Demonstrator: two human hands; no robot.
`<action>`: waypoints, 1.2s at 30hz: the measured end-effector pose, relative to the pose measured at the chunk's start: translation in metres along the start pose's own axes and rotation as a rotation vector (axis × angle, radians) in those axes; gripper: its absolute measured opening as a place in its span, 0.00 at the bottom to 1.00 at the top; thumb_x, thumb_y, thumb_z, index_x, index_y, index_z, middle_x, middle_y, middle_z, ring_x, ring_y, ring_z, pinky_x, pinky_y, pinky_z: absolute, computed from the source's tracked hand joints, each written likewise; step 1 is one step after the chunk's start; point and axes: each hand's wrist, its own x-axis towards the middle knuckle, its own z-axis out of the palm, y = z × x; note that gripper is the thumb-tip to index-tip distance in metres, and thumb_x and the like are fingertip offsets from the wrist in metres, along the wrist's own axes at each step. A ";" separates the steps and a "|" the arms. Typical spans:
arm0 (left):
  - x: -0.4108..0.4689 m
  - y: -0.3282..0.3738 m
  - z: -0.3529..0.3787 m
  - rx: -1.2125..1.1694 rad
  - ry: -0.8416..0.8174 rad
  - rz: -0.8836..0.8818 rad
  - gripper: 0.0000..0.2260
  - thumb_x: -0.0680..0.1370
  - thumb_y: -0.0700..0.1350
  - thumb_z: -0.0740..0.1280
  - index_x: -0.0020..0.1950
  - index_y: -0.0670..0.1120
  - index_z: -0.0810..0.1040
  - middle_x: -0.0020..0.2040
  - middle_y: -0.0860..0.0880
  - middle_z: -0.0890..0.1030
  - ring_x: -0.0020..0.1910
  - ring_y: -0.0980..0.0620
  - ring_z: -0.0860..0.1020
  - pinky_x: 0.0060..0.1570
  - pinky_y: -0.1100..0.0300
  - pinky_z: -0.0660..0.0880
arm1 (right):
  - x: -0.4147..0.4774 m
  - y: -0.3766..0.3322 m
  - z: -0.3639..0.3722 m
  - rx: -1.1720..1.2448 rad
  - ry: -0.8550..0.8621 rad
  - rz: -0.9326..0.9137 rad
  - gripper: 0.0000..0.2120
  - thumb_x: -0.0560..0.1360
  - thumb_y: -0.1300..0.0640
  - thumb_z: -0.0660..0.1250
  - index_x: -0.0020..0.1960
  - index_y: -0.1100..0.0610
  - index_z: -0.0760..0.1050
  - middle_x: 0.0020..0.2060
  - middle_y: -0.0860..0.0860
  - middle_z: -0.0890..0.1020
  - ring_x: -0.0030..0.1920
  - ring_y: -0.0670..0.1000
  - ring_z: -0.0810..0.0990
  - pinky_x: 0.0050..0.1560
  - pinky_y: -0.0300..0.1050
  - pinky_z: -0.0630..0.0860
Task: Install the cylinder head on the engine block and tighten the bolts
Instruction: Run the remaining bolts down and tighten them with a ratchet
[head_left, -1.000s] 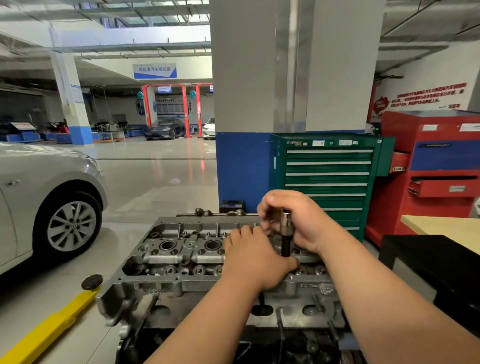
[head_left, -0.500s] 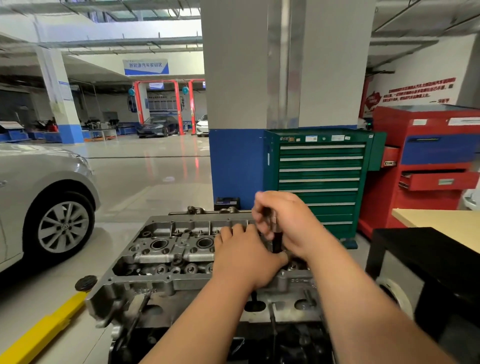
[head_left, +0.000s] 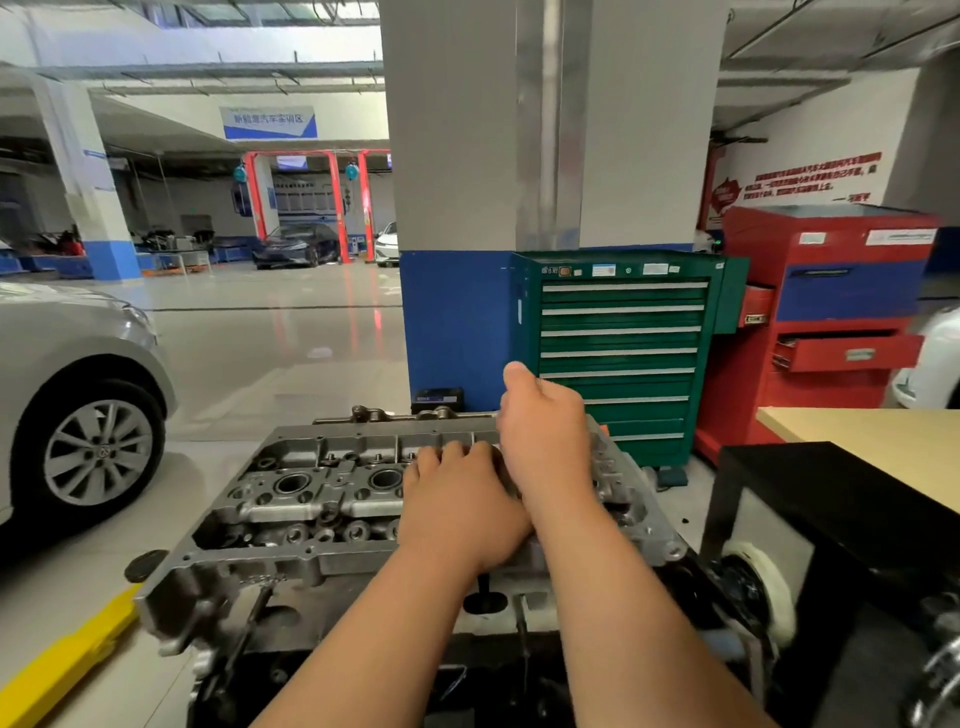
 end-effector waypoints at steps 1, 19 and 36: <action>-0.001 0.002 0.001 -0.022 0.005 -0.010 0.25 0.72 0.64 0.59 0.63 0.51 0.71 0.64 0.46 0.72 0.66 0.40 0.65 0.66 0.47 0.62 | 0.006 -0.001 -0.008 0.026 -0.181 0.018 0.19 0.75 0.51 0.62 0.27 0.53 0.65 0.24 0.50 0.67 0.26 0.52 0.63 0.28 0.44 0.61; -0.001 -0.002 -0.001 -0.019 0.018 0.013 0.20 0.75 0.59 0.59 0.62 0.52 0.71 0.63 0.47 0.73 0.65 0.42 0.66 0.64 0.49 0.63 | -0.008 0.006 -0.001 -0.005 0.051 -0.017 0.24 0.79 0.48 0.57 0.27 0.57 0.68 0.21 0.49 0.70 0.23 0.49 0.66 0.24 0.39 0.62; -0.001 -0.004 -0.001 -0.015 0.020 0.029 0.16 0.78 0.55 0.58 0.62 0.50 0.70 0.64 0.47 0.73 0.66 0.43 0.65 0.64 0.49 0.63 | -0.008 0.001 0.007 0.004 0.294 -0.034 0.25 0.79 0.52 0.58 0.25 0.57 0.66 0.18 0.49 0.70 0.23 0.46 0.68 0.24 0.35 0.64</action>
